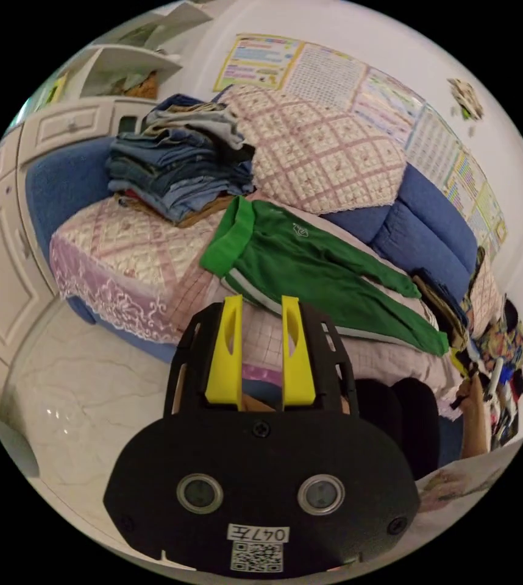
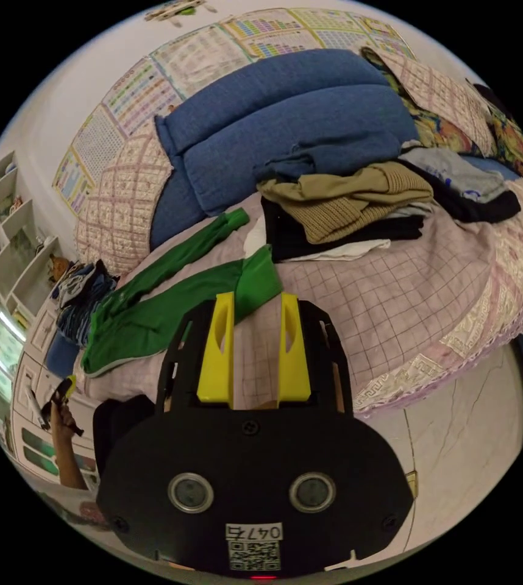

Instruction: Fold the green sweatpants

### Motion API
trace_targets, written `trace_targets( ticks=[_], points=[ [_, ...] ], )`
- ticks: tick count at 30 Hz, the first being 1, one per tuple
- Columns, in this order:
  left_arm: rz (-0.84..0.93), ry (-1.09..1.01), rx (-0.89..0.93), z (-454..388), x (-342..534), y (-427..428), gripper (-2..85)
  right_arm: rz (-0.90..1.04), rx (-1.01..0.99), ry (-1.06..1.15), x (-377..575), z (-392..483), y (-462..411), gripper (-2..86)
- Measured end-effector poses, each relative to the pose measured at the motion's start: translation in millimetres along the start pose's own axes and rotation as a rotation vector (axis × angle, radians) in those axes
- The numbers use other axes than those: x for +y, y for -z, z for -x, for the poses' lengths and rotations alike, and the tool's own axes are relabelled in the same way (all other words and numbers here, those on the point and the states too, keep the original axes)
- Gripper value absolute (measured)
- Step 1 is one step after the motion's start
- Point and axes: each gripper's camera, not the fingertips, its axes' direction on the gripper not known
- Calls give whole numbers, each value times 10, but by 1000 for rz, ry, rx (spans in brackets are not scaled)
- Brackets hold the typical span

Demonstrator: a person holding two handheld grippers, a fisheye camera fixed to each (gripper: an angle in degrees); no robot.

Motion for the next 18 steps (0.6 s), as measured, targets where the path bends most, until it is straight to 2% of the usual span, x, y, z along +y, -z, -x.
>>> trace_targets(
  ticks=[4, 8, 12, 18],
  points=[
    [-41, 80, -55, -136, -230, -170, 127, 43, -10, 21, -37, -7, -126, 30],
    [12, 123, -93, -263, -451, -595, 132, 48, -64, 63, -90, 126, -63, -6],
    [-15, 131, 0, -470, -633, -832, 105, 43, -71, 192, -284, 540, 72, -8],
    [46, 123, -52, -639, -957, -1260, 60, -33, -59, 443, -594, 1394, 419, -8]
  ],
)
